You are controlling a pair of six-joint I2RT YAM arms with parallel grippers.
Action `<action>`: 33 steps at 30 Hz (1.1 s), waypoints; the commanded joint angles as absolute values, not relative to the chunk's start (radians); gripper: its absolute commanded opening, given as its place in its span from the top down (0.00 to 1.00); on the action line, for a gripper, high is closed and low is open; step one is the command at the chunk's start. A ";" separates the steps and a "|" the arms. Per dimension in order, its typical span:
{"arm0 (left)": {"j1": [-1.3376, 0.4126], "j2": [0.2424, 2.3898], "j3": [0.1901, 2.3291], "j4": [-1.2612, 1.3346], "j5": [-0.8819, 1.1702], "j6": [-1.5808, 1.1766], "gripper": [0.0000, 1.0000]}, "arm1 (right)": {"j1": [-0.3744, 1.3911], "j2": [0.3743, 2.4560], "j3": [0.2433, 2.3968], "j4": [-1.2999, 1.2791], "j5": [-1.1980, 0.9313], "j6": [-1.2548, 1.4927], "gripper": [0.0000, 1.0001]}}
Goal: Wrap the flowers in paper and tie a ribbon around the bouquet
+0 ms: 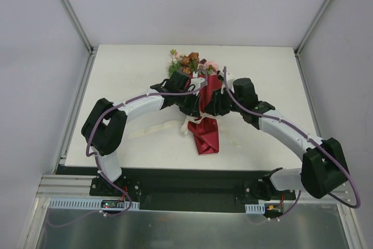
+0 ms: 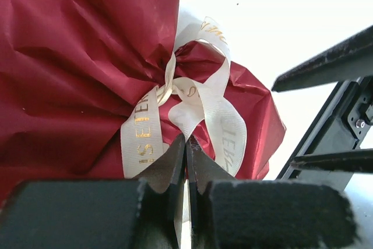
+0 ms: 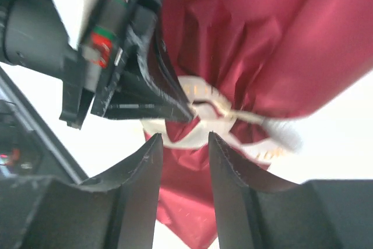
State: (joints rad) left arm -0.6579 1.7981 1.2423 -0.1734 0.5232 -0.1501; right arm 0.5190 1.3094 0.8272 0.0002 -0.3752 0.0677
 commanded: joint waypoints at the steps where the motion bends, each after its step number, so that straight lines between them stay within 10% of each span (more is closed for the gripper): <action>1: -0.655 1.755 1.233 -0.123 0.566 -0.170 1.00 | 0.522 1.391 0.934 -0.042 -0.365 -0.316 0.59; 33: -0.641 1.730 1.197 -0.054 0.554 -0.204 1.00 | 0.551 1.571 0.936 0.051 -0.583 -0.426 0.69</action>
State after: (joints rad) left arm -0.6521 1.7935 1.2057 -0.1081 0.5423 -0.1986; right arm 0.5247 1.5665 0.9382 0.0334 -0.5362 -0.3908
